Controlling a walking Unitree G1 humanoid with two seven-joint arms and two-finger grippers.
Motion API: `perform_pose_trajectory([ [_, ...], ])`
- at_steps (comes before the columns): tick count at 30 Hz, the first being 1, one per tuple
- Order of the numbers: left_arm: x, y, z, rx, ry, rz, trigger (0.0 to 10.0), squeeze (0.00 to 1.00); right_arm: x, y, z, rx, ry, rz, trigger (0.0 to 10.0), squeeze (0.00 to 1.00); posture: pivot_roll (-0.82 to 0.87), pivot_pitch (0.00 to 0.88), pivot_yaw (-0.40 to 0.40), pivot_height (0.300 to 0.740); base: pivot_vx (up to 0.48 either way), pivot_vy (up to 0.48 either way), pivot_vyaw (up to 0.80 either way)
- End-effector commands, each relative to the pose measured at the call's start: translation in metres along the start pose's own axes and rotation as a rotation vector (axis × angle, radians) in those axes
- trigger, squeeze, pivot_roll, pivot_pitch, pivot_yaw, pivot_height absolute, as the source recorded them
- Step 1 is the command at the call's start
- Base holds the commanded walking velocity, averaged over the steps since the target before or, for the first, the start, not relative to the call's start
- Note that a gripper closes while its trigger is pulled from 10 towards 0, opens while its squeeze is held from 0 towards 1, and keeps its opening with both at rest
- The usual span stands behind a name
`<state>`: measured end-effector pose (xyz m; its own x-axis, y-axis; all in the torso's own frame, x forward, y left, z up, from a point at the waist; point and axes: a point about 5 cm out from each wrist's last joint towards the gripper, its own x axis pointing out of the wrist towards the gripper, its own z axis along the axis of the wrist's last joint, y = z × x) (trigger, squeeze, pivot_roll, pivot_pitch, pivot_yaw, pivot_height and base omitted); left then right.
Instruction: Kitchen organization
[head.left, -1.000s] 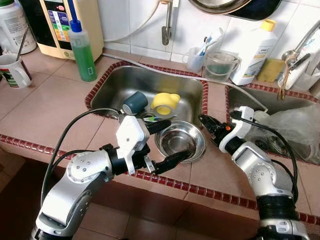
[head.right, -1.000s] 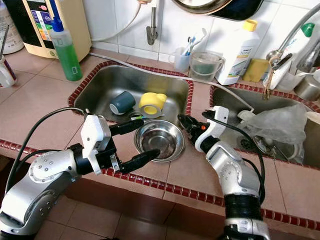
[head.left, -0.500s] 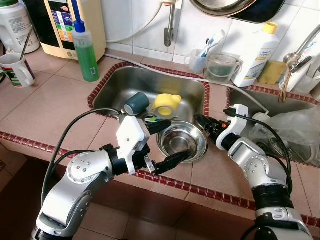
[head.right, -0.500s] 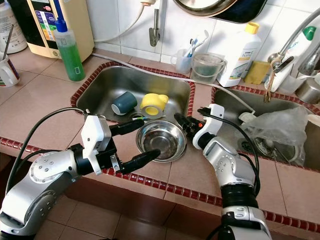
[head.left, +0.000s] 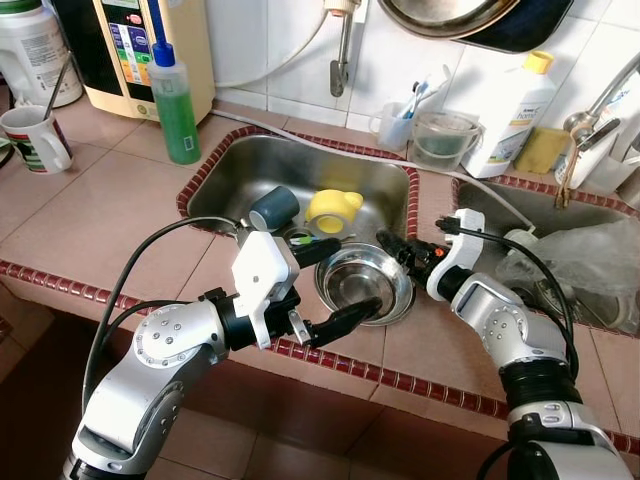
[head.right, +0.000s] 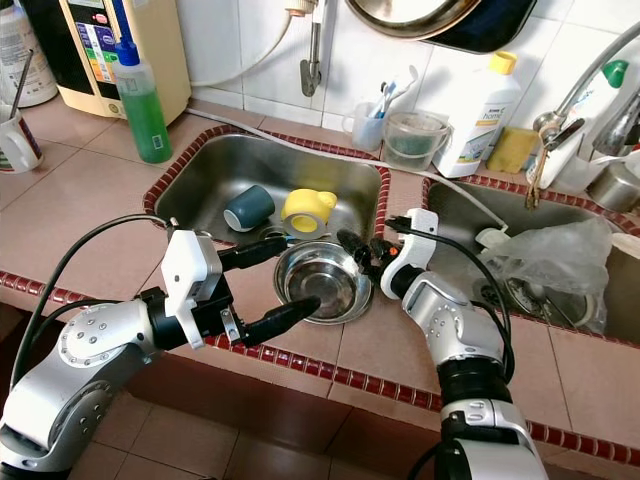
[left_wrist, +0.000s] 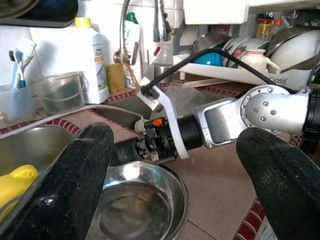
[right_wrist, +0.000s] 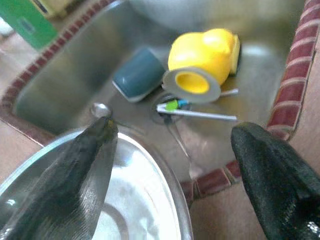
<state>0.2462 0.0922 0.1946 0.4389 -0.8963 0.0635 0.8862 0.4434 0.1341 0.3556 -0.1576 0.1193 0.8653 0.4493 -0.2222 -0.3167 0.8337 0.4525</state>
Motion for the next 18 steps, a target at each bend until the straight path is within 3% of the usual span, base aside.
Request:
perform_pose_trajectory([
  [1, 0.0013, -0.0026, 0.0042, 0.020, -0.013, -0.007, 10.0, 0.00, 0.0000, -0.0014, 0.0027, -0.021, 0.019, -0.003, 10.0, 0.00, 0.11, 0.047, -0.097, 0.740, 0.000, 0.000, 0.00],
  [12, 0.0020, -0.0006, 0.0055, 0.023, -0.018, 0.003, 10.0, 0.00, 0.0005, 0.0031, 0.0004, -0.011, 0.048, 0.060, 10.0, 0.00, 0.10, 0.067, -0.096, 0.740, 0.000, 0.000, 0.00],
  [13, 0.0025, 0.0001, 0.0058, 0.023, -0.019, 0.005, 10.0, 0.00, -0.0003, 0.0035, 0.0012, -0.002, 0.050, 0.070, 9.3, 0.00, 0.10, 0.067, -0.095, 0.740, 0.000, 0.000, 0.00],
  [15, 0.0030, 0.0008, 0.0062, 0.024, -0.021, 0.006, 10.0, 0.00, -0.0008, 0.0037, 0.0016, 0.009, 0.054, 0.078, 8.8, 0.00, 0.10, 0.070, -0.095, 0.740, 0.000, 0.000, 0.00],
  [16, 0.0032, 0.0011, 0.0066, 0.024, -0.022, 0.007, 10.0, 0.00, -0.0011, 0.0038, 0.0017, 0.013, 0.057, 0.083, 5.9, 0.00, 0.10, 0.070, -0.095, 0.740, 0.000, 0.000, 0.00],
  [18, 0.0034, 0.0015, 0.0070, 0.025, -0.023, 0.007, 10.0, 0.00, -0.0019, 0.0033, 0.0017, 0.028, 0.065, 0.086, 5.4, 0.00, 0.10, 0.071, -0.094, 0.740, 0.000, 0.000, 0.00],
])
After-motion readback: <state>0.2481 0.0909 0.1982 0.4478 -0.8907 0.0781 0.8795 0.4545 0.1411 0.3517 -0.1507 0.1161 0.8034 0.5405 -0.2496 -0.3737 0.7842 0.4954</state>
